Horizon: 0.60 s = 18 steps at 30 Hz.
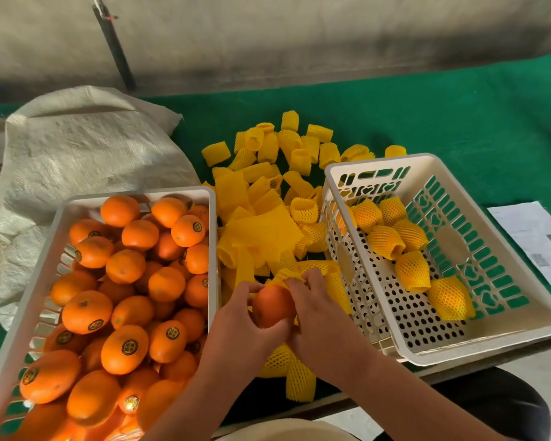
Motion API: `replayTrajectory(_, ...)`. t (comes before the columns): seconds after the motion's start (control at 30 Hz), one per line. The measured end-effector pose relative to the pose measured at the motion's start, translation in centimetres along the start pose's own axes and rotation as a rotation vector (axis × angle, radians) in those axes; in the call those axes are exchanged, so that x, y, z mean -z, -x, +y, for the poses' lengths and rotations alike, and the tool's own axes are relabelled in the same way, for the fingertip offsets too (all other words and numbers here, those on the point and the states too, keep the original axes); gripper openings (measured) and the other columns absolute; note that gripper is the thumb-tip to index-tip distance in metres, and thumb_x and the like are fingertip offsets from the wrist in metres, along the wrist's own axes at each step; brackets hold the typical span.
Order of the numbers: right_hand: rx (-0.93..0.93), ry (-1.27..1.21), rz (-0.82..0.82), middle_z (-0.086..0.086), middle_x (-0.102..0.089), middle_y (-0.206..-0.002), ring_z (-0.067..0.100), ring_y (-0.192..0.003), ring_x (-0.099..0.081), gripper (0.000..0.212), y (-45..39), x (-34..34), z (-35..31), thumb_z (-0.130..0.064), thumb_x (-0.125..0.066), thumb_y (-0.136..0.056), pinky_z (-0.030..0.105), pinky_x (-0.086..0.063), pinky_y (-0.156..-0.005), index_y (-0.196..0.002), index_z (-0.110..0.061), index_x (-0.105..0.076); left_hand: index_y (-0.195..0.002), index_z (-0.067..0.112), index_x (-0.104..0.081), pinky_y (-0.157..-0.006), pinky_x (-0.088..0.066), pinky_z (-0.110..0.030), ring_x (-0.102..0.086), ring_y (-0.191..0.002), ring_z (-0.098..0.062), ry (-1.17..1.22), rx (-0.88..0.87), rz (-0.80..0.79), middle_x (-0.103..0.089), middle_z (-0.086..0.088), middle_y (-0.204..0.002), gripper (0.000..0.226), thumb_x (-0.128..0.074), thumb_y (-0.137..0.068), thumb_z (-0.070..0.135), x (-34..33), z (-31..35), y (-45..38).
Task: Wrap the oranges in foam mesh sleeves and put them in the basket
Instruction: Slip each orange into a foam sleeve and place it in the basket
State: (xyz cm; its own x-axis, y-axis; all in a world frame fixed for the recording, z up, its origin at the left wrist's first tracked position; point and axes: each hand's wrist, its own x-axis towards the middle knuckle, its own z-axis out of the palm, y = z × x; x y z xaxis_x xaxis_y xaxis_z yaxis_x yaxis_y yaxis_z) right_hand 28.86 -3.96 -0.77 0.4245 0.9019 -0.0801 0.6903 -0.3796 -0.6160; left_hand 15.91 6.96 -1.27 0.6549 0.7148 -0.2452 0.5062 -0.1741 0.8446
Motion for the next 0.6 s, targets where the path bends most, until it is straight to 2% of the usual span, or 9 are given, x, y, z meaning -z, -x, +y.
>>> replayTrajectory(0.1,0.074,0.047,0.024,-0.004,-0.023,-0.139,0.01,-0.082,-0.052,0.055,0.7,0.7,-2.1,-0.018,-0.069,-0.094,0.011,-0.044,-0.066,-0.137,-0.033,-0.038,-0.114,0.054,-0.043,-0.065,-0.057,-0.017,-0.065,-0.085,-0.001,-0.043,-0.012,0.182,-0.059,0.028,-0.104,0.065,-0.076,-0.062,0.075,-0.5,0.7,0.6)
replayTrajectory(0.2,0.165,0.095,0.005,-0.001,-0.025,-0.141,0.012,-0.089,-0.057,0.07,1.5,1.0,-3.9,-0.012,-0.061,-0.094,0.017,-0.055,-0.071,-0.153,-0.029,-0.028,-0.116,0.05,-0.04,-0.068,-0.059,-0.024,-0.065,-0.088,-0.007,-0.068,-0.005,0.314,-0.059,0.022,-0.105,0.059,-0.078,-0.071,0.058,-0.4,0.9,0.3)
replayTrajectory(0.27,0.236,0.113,-0.012,0.0,-0.027,-0.143,0.008,-0.101,-0.05,0.078,2.0,0.8,-4.5,-0.013,-0.059,-0.092,0.011,-0.048,-0.076,-0.159,-0.025,-0.021,-0.122,0.044,-0.04,-0.073,-0.061,-0.034,-0.065,-0.094,-0.012,-0.099,-0.024,0.368,-0.063,0.012,-0.111,0.053,-0.07,-0.079,0.05,0.0,0.6,-0.1)
replayTrajectory(0.33,0.27,0.068,-0.045,-0.004,-0.028,-0.143,0.002,-0.105,-0.039,0.078,2.3,0.6,-4.8,-0.017,-0.055,-0.091,0.006,-0.037,-0.08,-0.16,-0.027,-0.021,-0.134,0.041,-0.037,-0.083,-0.059,-0.042,-0.061,-0.108,-0.016,-0.088,-0.044,0.382,-0.061,0.006,-0.123,0.06,-0.072,-0.085,0.044,0.4,0.1,-0.2)
replayTrajectory(0.43,0.288,-0.022,-0.047,-0.014,-0.029,-0.139,0.001,-0.097,-0.045,0.075,2.3,1.0,-4.6,-0.025,-0.054,-0.091,0.006,-0.041,-0.073,-0.158,-0.042,-0.024,-0.147,0.036,-0.037,-0.093,-0.052,-0.04,-0.048,-0.121,-0.013,-0.186,-0.153,0.372,-0.053,0.009,-0.131,0.077,-0.081,-0.084,0.037,0.9,-0.4,-0.2)
replayTrajectory(0.5,0.254,-0.094,0.037,-0.018,-0.034,-0.134,0.001,-0.097,-0.05,0.07,2.3,1.6,-4.3,-0.033,-0.058,-0.09,0.01,-0.047,-0.07,-0.154,-0.048,-0.031,-0.143,0.031,-0.045,-0.092,-0.051,-0.039,-0.044,-0.119,-0.01,-0.253,-0.208,0.381,-0.049,0.015,-0.124,0.078,-0.088,-0.079,0.027,1.0,-0.5,-0.2)
replayTrajectory(0.57,0.144,-0.231,0.179,-0.019,-0.036,-0.134,0.002,-0.113,-0.05,0.074,2.1,2.1,-3.9,-0.046,-0.066,-0.089,0.013,-0.05,-0.08,-0.153,-0.049,-0.03,-0.137,0.029,-0.048,-0.088,-0.051,-0.035,-0.041,-0.118,-0.004,-0.241,-0.222,0.404,-0.043,0.021,-0.119,0.08,-0.091,-0.07,0.025,1.0,-0.4,0.0)
replayTrajectory(0.6,0.081,-0.288,0.215,-0.02,-0.034,-0.139,0.004,-0.124,-0.047,0.084,1.8,2.2,-3.8,-0.053,-0.07,-0.086,0.018,-0.051,-0.09,-0.157,-0.048,-0.023,-0.135,0.028,-0.049,-0.087,-0.05,-0.032,-0.04,-0.117,-0.004,-0.234,-0.222,0.409,-0.041,0.021,-0.118,0.079,-0.09,-0.068,0.03,0.9,-0.2,0.1)
